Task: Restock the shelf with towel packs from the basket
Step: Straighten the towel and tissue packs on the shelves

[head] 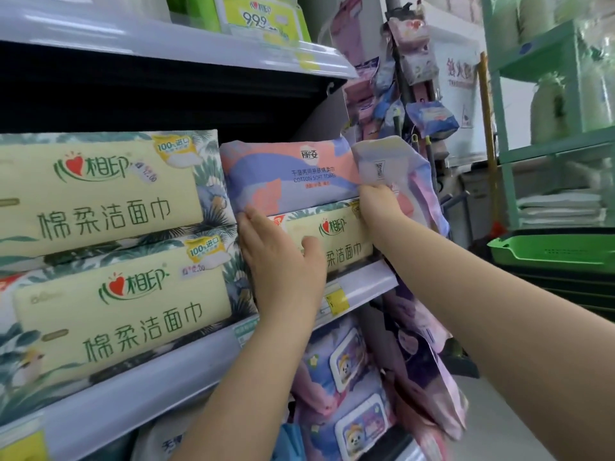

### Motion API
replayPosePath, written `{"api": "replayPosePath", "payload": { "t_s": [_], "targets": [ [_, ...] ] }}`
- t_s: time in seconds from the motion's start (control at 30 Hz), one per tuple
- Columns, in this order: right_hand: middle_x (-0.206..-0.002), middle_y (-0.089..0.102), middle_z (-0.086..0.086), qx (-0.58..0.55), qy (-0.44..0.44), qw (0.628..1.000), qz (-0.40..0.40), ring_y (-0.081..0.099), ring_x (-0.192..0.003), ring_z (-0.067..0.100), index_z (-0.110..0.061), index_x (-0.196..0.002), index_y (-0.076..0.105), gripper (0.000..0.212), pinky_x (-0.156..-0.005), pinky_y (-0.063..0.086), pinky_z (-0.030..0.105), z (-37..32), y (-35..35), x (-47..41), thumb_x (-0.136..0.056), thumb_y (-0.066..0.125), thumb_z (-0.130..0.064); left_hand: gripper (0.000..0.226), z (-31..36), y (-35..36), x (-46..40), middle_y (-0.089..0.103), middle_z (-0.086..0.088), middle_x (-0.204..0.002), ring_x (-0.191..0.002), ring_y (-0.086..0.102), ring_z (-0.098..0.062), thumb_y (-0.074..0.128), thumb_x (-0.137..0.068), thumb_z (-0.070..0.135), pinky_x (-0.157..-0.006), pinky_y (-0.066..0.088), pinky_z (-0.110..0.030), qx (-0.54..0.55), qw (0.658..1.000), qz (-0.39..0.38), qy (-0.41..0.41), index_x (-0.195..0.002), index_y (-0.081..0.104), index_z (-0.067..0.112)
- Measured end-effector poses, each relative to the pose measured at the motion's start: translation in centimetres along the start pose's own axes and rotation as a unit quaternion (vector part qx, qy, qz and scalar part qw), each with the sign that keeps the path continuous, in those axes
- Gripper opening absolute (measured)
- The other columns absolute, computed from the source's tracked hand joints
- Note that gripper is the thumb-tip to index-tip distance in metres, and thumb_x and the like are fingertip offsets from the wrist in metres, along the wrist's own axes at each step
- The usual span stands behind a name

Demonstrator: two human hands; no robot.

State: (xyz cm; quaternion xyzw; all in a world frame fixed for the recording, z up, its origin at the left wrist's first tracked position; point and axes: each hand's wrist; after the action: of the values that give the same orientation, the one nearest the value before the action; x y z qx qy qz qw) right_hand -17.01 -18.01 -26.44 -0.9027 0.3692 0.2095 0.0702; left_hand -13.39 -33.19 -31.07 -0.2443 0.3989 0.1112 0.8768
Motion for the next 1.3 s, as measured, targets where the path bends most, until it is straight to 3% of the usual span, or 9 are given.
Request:
{"api": "replayPosePath", "payload": {
  "t_s": [0.2, 0.3, 0.33, 0.47, 0.77, 0.97, 1.03, 1.17, 1.3],
  "targets": [
    [-0.134, 0.048, 0.024, -0.092, 0.046, 0.995, 0.012, 0.052, -0.114, 0.034, 0.006, -0.128, 0.046, 0.037, -0.054, 0.034, 0.020, -0.9, -0.5, 1.7, -0.096, 0.036, -0.009, 0.081, 0.2, -0.4, 0.4, -0.007, -0.011, -0.157, -0.145, 0.002, -0.023, 0.047, -0.088, 0.016, -0.115, 0.009, -0.029, -0.019, 1.000, -0.004, 0.000, -0.146, -0.008, 0.000],
    [-0.130, 0.049, 0.022, -0.076, 0.052, 0.995, 0.028, 0.046, -0.121, 0.034, 0.005, -0.128, 0.046, 0.034, -0.074, 0.042, 0.026, -1.7, -1.2, 2.5, -0.095, 0.038, -0.003, 0.082, 0.4, -0.5, 0.4, -0.006, -0.014, -0.156, -0.144, 0.005, -0.027, 0.047, -0.088, 0.017, -0.115, 0.011, -0.032, -0.030, 0.999, -0.011, -0.009, -0.145, -0.008, -0.003],
    [-0.124, 0.051, 0.021, -0.054, 0.051, 0.997, 0.024, 0.046, -0.117, 0.033, 0.004, -0.127, 0.046, 0.033, -0.078, 0.040, 0.023, -1.8, -1.5, 2.8, -0.095, 0.036, -0.002, 0.083, 0.5, -0.4, 0.4, -0.006, -0.014, -0.156, -0.143, 0.007, -0.029, 0.047, -0.087, 0.018, -0.115, 0.013, -0.034, -0.034, 0.999, -0.011, -0.013, -0.145, -0.008, -0.003],
    [-0.077, 0.044, 0.003, -0.022, 0.040, 0.998, 0.039, 0.044, -0.078, 0.022, -0.010, -0.101, 0.048, 0.017, -0.051, 0.031, 0.022, -1.1, -1.5, 2.7, -0.092, 0.034, -0.010, 0.085, 0.5, -0.1, 0.4, -0.004, -0.015, -0.155, -0.140, 0.013, -0.034, 0.049, -0.086, 0.018, -0.113, 0.018, -0.040, -0.046, 0.999, -0.013, -0.021, -0.145, -0.008, -0.004],
    [-0.101, 0.056, 0.013, -0.036, 0.014, 0.999, 0.008, 0.053, -0.090, 0.026, -0.005, -0.112, 0.053, 0.029, -0.068, 0.041, 0.029, -0.7, -0.6, 2.9, -0.091, 0.036, -0.018, 0.083, 0.9, -1.0, 0.8, -0.013, -0.013, -0.156, -0.144, 0.001, -0.028, 0.047, -0.089, 0.020, -0.115, 0.011, -0.039, -0.028, 0.998, -0.043, -0.027, -0.146, -0.011, 0.001],
    [-0.110, 0.055, 0.011, -0.034, -0.008, 0.999, 0.011, 0.051, -0.094, 0.025, -0.009, -0.120, 0.051, 0.031, -0.078, 0.040, 0.030, 0.0, -0.7, 2.9, -0.093, 0.036, -0.017, 0.081, -0.1, 0.3, 3.9, -0.027, -0.020, -0.150, -0.142, -0.016, -0.033, 0.043, -0.091, 0.030, -0.115, -0.007, -0.039, -0.146, 0.985, -0.082, 0.025, -0.146, -0.010, 0.000],
    [-0.112, 0.054, 0.009, -0.038, -0.015, 0.999, 0.021, 0.050, -0.097, 0.025, -0.010, -0.123, 0.047, 0.032, -0.083, 0.040, 0.031, 0.3, -0.5, 3.1, -0.094, 0.037, -0.018, 0.084, -1.0, 0.8, 5.2, -0.018, -0.025, -0.152, -0.142, -0.012, -0.037, 0.046, -0.090, 0.034, -0.115, -0.002, -0.040, -0.195, 0.975, -0.092, 0.042, -0.146, -0.005, -0.004],
    [-0.128, 0.051, 0.010, -0.018, -0.038, 0.998, 0.043, 0.050, -0.115, 0.031, -0.013, -0.132, 0.040, 0.046, -0.100, 0.041, 0.046, 0.7, 0.3, 4.2, -0.088, 0.039, -0.025, 0.090, -2.8, 1.8, 6.0, 0.040, -0.033, -0.138, -0.127, 0.042, -0.046, 0.077, -0.060, 0.035, -0.098, 0.036, -0.052, -0.288, 0.952, -0.040, 0.097, -0.129, 0.044, -0.013],
    [-0.137, 0.044, 0.013, 0.025, -0.054, 0.997, 0.040, 0.043, -0.124, 0.033, -0.010, -0.140, 0.033, 0.059, -0.104, 0.036, 0.049, 1.2, 0.8, 4.7, -0.084, 0.040, -0.030, 0.091, -3.5, 1.9, 6.1, 0.042, -0.031, -0.137, -0.128, 0.041, -0.045, 0.077, -0.059, 0.034, -0.102, 0.028, -0.051, -0.328, 0.936, -0.041, 0.118, -0.130, 0.044, -0.013]
  ]
}}
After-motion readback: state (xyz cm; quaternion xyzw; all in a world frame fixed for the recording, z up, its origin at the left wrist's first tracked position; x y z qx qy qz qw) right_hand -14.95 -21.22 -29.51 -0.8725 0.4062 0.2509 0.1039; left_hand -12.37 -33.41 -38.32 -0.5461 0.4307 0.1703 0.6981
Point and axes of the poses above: each hand's wrist, its own x-axis away from the middle knuckle, its own y-axis out of the palm, z = x × y
